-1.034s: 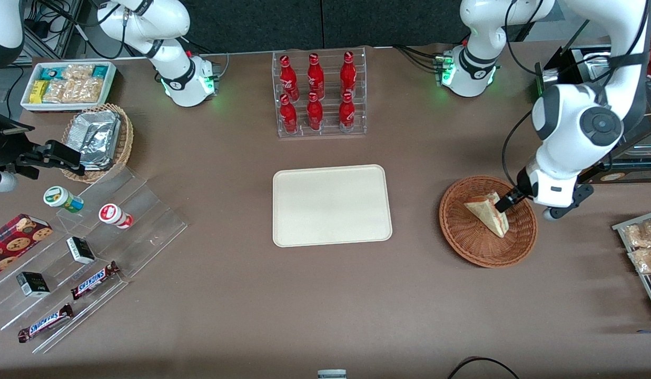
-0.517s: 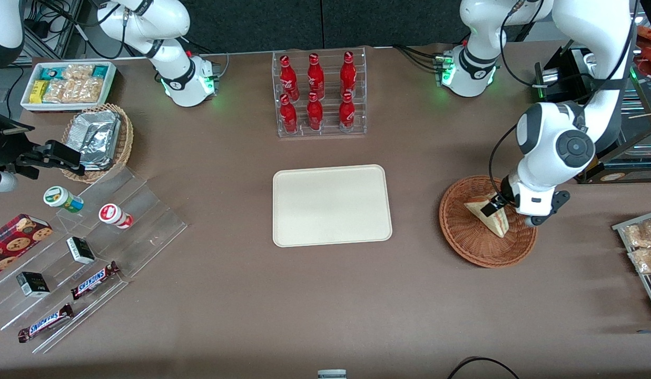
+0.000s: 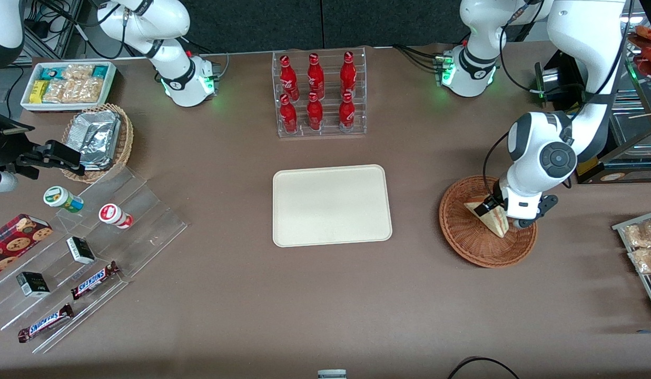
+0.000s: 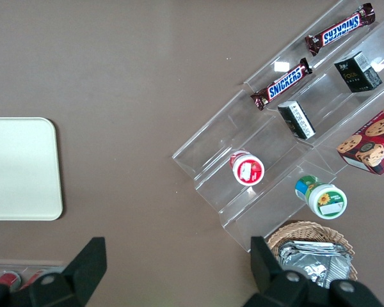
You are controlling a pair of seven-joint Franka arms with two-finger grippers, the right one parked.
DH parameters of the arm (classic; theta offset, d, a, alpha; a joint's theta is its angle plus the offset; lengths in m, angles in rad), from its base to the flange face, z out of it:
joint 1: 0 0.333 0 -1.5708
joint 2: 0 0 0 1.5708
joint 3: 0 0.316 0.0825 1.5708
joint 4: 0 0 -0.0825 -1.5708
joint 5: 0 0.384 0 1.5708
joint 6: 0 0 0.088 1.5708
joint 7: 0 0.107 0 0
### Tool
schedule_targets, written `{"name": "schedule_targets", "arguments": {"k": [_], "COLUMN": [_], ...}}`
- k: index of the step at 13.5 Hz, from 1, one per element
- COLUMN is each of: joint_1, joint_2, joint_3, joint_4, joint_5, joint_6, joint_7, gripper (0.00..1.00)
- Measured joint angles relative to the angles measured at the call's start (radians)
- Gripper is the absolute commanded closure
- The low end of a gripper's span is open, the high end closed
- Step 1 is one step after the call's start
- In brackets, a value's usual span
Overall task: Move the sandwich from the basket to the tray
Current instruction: 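Close the left gripper on the sandwich's wrapped edge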
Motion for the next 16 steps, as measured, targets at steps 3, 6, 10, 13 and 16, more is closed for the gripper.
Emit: {"name": "schedule_targets", "arguments": {"k": [3,6,10,13,16], "joint_1": [0.001,0.002,0.001,-0.001,-0.047], "joint_2": [0.002,0.003,0.003,0.002,0.000], "joint_3": [0.005,0.018,0.018,0.015,0.007], "joint_4": [0.000,0.000,0.001,0.048,0.160], "joint_5": [0.000,0.000,0.000,0.001,0.003], "joint_6": [0.003,0.003,-0.004,-0.096,-0.249], "joint_7": [-0.013,-0.015,-0.021,-0.029,-0.030], "gripper": [1.00,1.00,1.00,1.00,1.00]}}
